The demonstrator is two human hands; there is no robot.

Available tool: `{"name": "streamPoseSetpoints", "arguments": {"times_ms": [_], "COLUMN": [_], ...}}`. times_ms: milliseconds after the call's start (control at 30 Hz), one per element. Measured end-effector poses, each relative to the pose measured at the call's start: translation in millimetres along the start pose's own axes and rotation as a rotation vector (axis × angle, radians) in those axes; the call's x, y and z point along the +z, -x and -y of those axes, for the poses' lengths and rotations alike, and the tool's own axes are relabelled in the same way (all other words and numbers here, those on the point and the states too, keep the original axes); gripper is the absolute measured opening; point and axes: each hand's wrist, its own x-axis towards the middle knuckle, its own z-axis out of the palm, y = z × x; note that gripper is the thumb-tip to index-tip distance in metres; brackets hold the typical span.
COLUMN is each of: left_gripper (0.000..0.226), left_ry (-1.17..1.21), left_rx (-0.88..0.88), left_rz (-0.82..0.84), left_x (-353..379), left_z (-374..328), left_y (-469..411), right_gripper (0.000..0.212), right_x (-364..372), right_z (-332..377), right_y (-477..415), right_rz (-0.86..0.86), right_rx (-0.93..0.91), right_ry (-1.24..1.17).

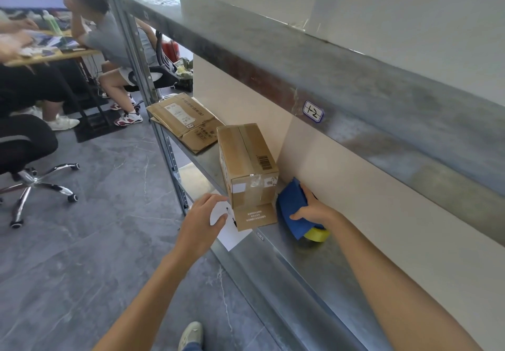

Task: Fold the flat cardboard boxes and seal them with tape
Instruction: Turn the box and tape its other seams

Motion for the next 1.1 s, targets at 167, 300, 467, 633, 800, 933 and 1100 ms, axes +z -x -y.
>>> {"name": "streamPoseSetpoints", "arguments": {"times_ms": [167,300,467,633,800,933,1100], "left_gripper": [0.026,0.030,0.030,0.031,0.034,0.044,0.059], "left_ry": [-0.002,0.006,0.055,0.120,0.157,0.243,0.338], "left_rx": [0.023,0.072,0.215,0.317,0.345,0.306,0.254], "left_rz": [0.022,0.014,-0.071,-0.076,0.125,0.337,0.501], "left_x": [1.6,2.3,2.0,5.1,6.1,4.7,1.5], "left_z": [-4.2,-13.3,-35.5,-59.5,-73.8,-78.0,-73.9], "left_y": [-2.6,-8.4,-20.1,-33.4,-47.4,-52.2,-52.2], "right_gripper": [0.087,0.091,0.087,0.078,0.079,0.081,0.079], "right_x": [4.3,4.3,-7.3,-12.8,-18.4,-15.0,-8.6], "right_z": [-7.7,-17.0,-19.2,-22.5,-23.3,-15.4,-4.2], "right_y": [3.3,19.6,56.7,87.2,104.9,114.0,118.1], "right_rz": [-0.046,-0.081,-0.089,-0.259,-0.184,-0.200,-0.182], "right_rx": [-0.079,-0.168,-0.260,-0.428,-0.547,-0.616,-0.664], "right_ry": [-0.026,-0.008,0.164,0.268,0.342,0.424,0.500]}}
